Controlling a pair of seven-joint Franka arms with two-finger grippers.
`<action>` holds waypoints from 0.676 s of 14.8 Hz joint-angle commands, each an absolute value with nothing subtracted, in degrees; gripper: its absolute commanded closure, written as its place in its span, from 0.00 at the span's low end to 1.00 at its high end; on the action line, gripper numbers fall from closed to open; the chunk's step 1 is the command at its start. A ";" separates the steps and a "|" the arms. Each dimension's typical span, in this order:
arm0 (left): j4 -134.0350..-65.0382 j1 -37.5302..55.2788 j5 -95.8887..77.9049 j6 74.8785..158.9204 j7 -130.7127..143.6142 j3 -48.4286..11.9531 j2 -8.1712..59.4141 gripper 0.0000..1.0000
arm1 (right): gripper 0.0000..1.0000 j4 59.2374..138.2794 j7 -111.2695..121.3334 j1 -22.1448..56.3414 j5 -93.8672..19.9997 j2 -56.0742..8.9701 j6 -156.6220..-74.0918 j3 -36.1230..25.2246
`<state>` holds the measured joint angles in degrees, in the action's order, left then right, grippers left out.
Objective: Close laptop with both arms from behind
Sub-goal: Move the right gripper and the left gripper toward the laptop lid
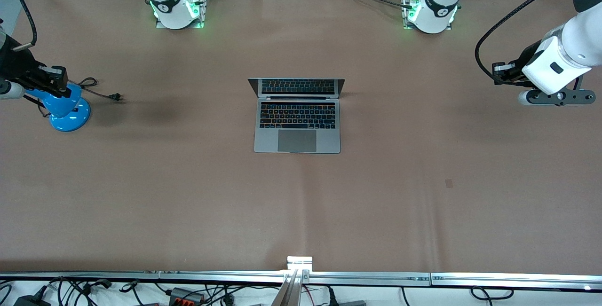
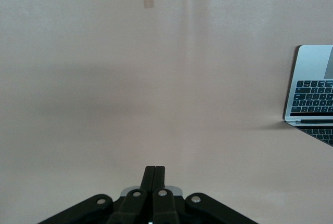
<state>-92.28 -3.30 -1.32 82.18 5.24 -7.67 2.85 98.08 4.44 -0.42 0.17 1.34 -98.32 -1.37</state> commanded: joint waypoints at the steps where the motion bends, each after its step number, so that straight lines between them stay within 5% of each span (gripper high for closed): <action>1: -91.05 -3.96 -2.99 80.77 4.48 -7.82 2.99 0.99 | 1.00 97.73 5.36 0.95 0.00 0.62 -95.11 -0.01; 6: -92.98 -2.90 -9.20 81.91 4.31 -10.63 6.06 1.00 | 1.00 97.91 4.57 8.96 -5.94 -2.46 -91.07 0.09; 10: -104.13 -2.37 -16.08 91.47 5.09 -17.37 6.42 1.00 | 1.00 102.29 4.31 12.82 -15.62 -3.60 -89.91 0.18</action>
<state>-98.63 -2.27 -14.04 87.13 5.18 -13.13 7.10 99.65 4.30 10.76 -11.95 -3.94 -90.22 0.63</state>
